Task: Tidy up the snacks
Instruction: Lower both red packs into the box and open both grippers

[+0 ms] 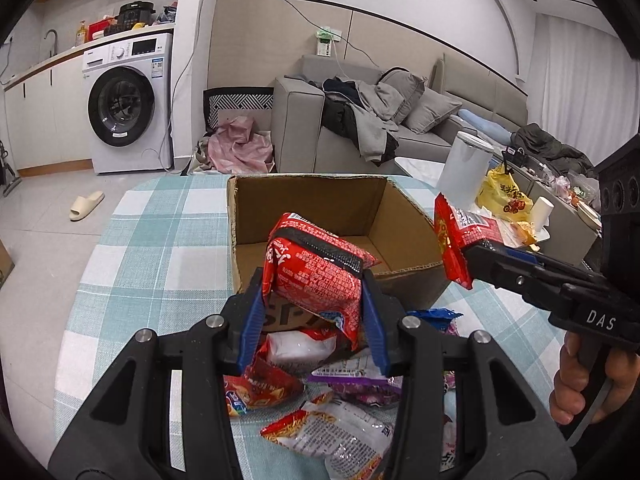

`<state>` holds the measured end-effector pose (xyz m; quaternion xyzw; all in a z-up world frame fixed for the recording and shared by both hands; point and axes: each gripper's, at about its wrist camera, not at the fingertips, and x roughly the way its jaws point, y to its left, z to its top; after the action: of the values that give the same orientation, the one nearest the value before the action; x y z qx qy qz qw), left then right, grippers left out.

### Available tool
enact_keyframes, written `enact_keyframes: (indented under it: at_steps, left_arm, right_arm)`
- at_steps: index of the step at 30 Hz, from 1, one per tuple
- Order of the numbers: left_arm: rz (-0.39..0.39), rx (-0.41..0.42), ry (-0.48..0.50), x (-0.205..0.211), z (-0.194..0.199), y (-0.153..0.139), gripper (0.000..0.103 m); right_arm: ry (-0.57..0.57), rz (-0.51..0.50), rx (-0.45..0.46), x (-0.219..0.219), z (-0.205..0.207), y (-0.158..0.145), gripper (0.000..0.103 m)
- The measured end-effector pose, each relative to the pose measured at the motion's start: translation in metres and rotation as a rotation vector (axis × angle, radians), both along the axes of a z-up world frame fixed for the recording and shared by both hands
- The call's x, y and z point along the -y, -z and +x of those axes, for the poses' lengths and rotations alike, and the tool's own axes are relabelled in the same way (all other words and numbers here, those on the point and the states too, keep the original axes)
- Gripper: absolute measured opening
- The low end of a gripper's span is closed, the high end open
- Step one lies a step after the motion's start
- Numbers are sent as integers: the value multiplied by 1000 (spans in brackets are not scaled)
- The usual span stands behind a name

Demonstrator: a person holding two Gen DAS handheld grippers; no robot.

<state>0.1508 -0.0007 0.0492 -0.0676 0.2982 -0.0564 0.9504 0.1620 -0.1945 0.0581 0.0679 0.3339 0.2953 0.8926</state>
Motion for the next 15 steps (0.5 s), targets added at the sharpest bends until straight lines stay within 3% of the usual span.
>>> enact_keyframes:
  at_steps: [15]
  left_arm:
    - [5,-11,-22,-2,36,16,41]
  right_arm:
    - [26,-8,-36,-9,27,12,46]
